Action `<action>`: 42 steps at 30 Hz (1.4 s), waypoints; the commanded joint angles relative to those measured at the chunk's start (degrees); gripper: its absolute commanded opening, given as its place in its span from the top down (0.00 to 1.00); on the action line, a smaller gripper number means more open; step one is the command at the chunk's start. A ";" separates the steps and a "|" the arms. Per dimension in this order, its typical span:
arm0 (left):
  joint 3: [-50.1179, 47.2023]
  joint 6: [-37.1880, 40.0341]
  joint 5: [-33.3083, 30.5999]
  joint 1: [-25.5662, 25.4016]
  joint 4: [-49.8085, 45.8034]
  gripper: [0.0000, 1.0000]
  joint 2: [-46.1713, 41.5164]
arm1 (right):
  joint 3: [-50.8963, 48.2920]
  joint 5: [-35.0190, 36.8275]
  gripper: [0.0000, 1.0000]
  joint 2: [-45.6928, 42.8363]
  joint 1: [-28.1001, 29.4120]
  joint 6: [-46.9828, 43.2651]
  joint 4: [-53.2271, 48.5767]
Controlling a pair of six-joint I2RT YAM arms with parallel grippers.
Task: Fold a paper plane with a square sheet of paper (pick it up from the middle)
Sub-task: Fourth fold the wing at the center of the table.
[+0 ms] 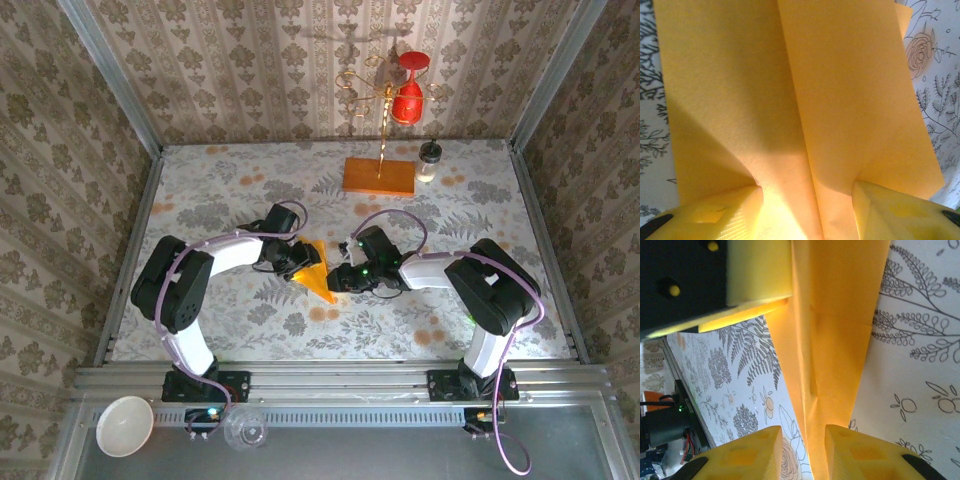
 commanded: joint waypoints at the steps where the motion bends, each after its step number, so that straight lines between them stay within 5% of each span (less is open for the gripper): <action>1: -0.85 1.11 -3.45 -0.34 -8.73 0.46 3.96 | -0.61 0.27 0.69 -0.52 0.11 0.56 -1.95; 31: -1.03 0.31 -2.94 -0.27 -9.82 0.46 4.46 | 1.32 -0.22 0.82 5.16 0.57 -0.78 -3.57; 42: 2.01 0.79 2.71 0.43 -4.15 0.46 -2.49 | 2.18 1.76 0.83 6.22 0.57 -1.49 -7.16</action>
